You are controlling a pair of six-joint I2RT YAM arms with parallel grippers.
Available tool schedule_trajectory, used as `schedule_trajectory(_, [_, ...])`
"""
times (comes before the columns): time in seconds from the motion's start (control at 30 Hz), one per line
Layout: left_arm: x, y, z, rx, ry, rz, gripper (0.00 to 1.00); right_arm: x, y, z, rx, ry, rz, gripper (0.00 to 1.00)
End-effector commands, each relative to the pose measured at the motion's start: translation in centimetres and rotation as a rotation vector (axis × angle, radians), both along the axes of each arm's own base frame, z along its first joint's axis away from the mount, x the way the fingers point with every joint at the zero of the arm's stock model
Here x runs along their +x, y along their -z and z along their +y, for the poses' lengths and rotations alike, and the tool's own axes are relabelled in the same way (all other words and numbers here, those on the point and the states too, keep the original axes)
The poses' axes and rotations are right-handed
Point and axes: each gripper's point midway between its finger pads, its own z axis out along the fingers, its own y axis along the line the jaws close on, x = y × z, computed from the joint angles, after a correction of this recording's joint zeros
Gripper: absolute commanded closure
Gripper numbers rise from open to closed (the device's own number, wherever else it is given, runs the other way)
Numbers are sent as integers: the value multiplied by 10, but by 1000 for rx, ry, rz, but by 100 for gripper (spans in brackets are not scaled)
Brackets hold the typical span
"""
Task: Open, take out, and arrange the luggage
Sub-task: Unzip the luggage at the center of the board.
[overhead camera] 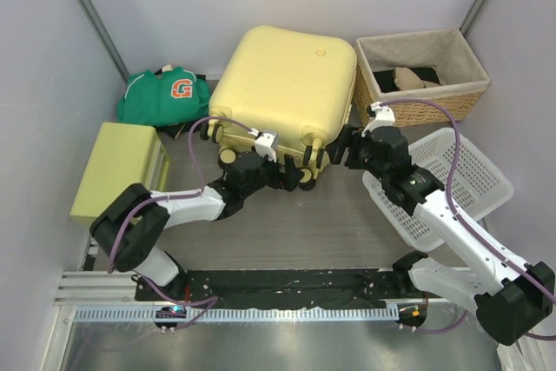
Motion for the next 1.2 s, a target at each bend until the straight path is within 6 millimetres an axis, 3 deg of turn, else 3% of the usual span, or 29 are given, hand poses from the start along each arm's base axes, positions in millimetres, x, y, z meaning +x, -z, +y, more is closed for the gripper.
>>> schedule_trajectory(0.0, [17, -45, -32, -124, 37, -147, 15, 0, -23, 5, 64, -21, -76, 26])
schedule_trajectory(0.17, [34, -30, -35, -102, -41, -176, 19, -1, -24, 7, 72, -35, -89, 27])
schedule_trajectory(0.37, [41, -30, -47, -123, -71, -196, 32, -1, -11, 8, 73, -33, -70, 27])
schedule_trajectory(0.6, [42, -29, -57, -113, -63, -219, 42, -9, -7, 23, 116, -111, -38, 26])
schedule_trajectory(0.9, [49, -21, -54, -79, -96, -221, 63, -15, 9, 38, 171, -173, 14, 23])
schedule_trajectory(1.1, [50, -18, -52, -55, -94, -233, 89, -7, 16, 40, 155, -167, 19, 21])
schedule_trajectory(1.17, [48, -18, -54, -46, -68, -247, 96, -5, 19, 42, 150, -167, 25, 27])
